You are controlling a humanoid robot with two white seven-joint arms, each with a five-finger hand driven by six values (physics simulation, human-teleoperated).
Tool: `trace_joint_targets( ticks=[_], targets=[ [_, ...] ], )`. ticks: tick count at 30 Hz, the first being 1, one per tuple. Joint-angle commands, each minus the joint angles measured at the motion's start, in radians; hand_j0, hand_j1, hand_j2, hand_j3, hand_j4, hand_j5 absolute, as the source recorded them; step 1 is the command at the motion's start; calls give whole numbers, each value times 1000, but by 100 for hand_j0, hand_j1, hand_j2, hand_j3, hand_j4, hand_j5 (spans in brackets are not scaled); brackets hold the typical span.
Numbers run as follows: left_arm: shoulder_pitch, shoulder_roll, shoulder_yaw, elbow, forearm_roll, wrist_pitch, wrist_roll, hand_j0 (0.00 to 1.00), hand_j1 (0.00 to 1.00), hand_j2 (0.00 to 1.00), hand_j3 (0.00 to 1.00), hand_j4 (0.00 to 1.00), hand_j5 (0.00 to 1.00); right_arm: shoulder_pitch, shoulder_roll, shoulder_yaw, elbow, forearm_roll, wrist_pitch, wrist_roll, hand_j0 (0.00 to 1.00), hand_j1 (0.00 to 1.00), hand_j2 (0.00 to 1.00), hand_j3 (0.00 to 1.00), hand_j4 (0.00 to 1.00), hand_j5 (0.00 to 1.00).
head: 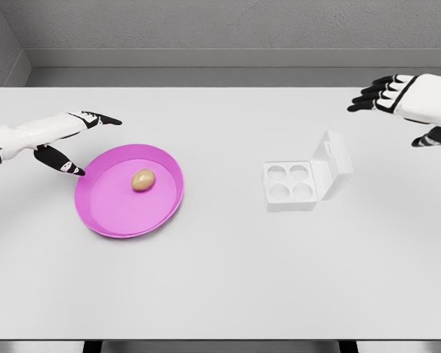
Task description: Pack egg into the box and close the box lid
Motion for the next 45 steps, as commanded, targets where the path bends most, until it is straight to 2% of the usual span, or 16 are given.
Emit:
trace_joint_targets(
  ticks=[1,4,6,8,9,16,20,23,25,38,41,45],
  targets=[
    [0,1,1,0,6,2,0,100,100,100,100,100,100,-2,1,2,-4,-5,3,0,100,100,100,100,100,100],
    [0,1,-1,-17,5,2,0,100,100,100,100,100,100,5,-3,-3,-2,-7,3,0,100,100,100,100,100,100],
    [-9,9,-45,-49,5,2,0,100,100,100,100,100,100,11,-25,-10,-1,-7,3,0,100,100,100,100,100,100],
    [-23,55,-132,-131,3,2,0,100,100,100,100,100,100,17,-42,-15,14,-5,3,0,100,100,100,100,100,100],
    [-25,58,-151,-132,2,2,-1,100,100,100,100,100,100,20,-60,-17,34,-5,3,0,100,100,100,100,100,100],
    [-28,41,-160,-138,-27,2,-13,100,100,100,100,100,100,98,-68,2,41,28,3,0,100,100,100,100,100,100],
    [-29,-7,-160,-135,-66,2,-13,88,88,88,88,88,88,103,-66,3,76,36,3,0,100,100,100,100,100,100],
    [-34,-17,-159,-131,-76,2,-13,87,87,87,87,87,87,115,-66,16,94,35,3,0,100,100,100,100,100,100],
    [-34,-19,-160,-131,-78,2,-13,87,87,87,87,87,87,112,-55,40,146,36,3,0,100,100,100,100,100,100],
    [-34,-54,-160,-126,-122,2,-13,87,87,87,87,87,87,97,-31,126,199,88,3,0,100,100,100,100,100,100],
    [-46,-85,-159,-72,-135,2,-13,87,87,87,87,87,87,94,-31,128,203,88,3,0,100,100,100,100,100,100],
    [-48,-93,-160,-59,-150,2,-13,87,87,87,87,87,87,83,-31,140,205,90,3,0,100,100,100,100,100,100]
  ],
)
